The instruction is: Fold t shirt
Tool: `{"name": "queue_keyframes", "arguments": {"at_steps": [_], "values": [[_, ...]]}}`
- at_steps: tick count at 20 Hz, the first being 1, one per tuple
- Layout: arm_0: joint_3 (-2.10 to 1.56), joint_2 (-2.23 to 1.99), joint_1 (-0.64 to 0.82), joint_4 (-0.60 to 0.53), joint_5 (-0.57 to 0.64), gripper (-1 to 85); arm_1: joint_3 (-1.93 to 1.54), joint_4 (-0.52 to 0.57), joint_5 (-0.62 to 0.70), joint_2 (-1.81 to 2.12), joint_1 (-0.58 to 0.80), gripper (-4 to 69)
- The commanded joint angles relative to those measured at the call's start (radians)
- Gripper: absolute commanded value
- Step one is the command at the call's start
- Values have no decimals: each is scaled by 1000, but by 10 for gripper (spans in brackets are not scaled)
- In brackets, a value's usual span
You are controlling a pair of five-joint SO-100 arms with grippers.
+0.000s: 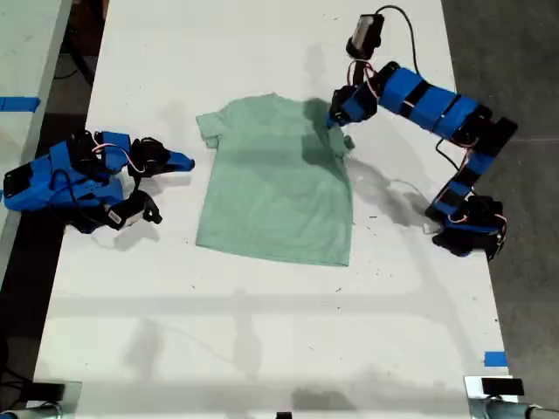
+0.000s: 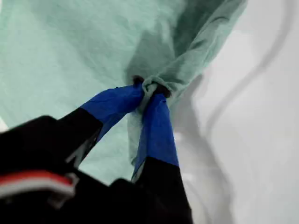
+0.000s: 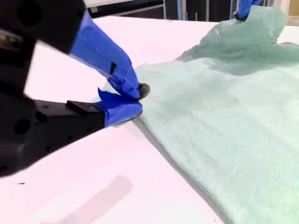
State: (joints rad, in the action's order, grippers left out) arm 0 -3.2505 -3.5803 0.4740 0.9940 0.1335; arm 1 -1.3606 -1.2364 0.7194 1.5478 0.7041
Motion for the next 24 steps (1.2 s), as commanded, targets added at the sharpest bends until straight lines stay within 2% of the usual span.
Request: {"name": "queue_keyframes", "arguments": {"at_steps": [1,4,5,7,11,13,14,15,19,20,22,23,24], "values": [[-40,-5,0,2,-18,-2,106,83,-25,28,-120,19],[-40,-5,2,5,-21,-2,227,67,-12,-118,-170,231],[-40,-5,2,5,-23,-2,261,44,-12,-141,-170,256],[-40,-5,0,8,-26,-2,285,-2,-12,-120,-150,258],[-40,-5,2,8,-26,-2,282,-233,-31,60,-97,231],[-40,-5,2,8,-26,-2,132,-333,-83,268,-126,185],[-40,-5,3,8,-26,-2,-18,-330,-115,414,-169,67],[-40,-5,5,8,-28,-2,-227,-268,-132,575,-225,12],[-40,-5,28,3,-38,-2,-1104,-114,-313,1270,-365,13],[-40,-5,48,-3,-34,-2,-1258,-132,-344,1474,-387,13],[-40,-5,63,-63,-8,-3,-1497,-264,-354,1862,-371,13],[-40,-5,78,-89,8,-3,-1618,-233,-302,1968,-357,13],[-40,-5,104,-95,9,-3,-1700,-133,-328,1927,-390,15]]}}
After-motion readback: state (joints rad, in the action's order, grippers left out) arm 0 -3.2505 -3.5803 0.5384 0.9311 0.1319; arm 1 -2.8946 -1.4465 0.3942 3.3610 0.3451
